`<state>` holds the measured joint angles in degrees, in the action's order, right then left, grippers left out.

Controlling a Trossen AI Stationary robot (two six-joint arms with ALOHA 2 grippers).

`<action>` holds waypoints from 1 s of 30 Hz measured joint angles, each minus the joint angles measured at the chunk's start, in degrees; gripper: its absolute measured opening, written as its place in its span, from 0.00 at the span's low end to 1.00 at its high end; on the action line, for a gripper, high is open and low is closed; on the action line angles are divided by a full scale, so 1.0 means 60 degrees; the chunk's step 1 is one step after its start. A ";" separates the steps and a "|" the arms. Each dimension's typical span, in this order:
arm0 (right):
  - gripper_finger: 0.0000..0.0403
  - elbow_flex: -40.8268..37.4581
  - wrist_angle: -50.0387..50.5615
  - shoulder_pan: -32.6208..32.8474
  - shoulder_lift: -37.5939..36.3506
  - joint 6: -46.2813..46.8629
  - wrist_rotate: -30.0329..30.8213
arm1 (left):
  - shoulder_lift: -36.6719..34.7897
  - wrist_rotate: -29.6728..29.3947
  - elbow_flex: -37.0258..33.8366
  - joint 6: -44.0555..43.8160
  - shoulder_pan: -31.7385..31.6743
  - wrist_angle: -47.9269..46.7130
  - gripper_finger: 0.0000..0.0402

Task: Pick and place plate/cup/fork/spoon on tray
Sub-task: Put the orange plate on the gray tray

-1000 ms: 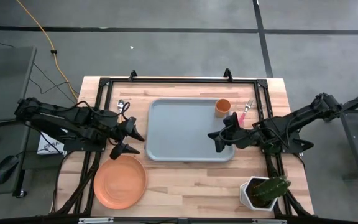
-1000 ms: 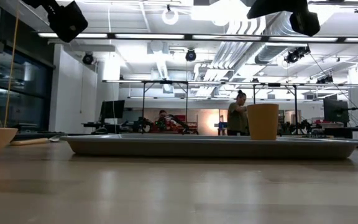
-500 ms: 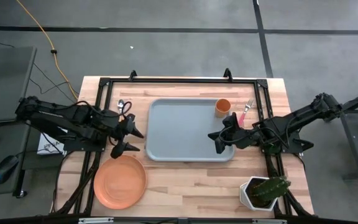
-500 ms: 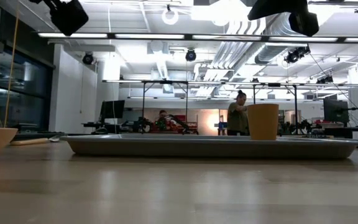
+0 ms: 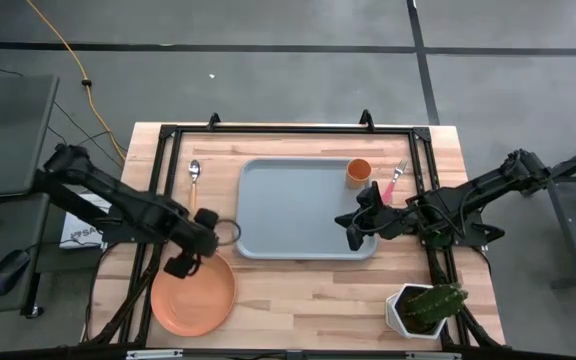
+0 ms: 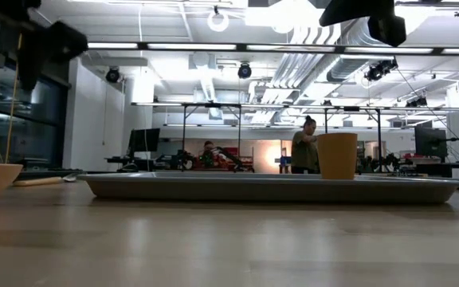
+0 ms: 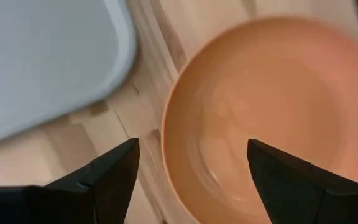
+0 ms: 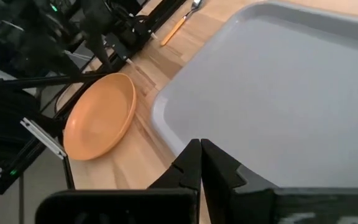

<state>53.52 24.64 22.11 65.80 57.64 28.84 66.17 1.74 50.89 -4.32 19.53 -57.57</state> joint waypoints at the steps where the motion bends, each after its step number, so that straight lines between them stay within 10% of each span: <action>1: 0.00 0.0004 0.0000 0.0000 0.0000 -0.0039 0.0011 | 0.0178 -0.0012 -0.0120 -0.0003 0.0072 0.0077 0.71; 30: 0.00 0.0004 0.0060 0.0000 0.0004 -0.0188 0.0375 | 0.2984 -0.0613 -0.1690 -0.0247 0.0244 0.2026 0.71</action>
<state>53.54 25.01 22.11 65.82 56.51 31.09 84.07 -1.93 40.75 -5.80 20.99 -45.41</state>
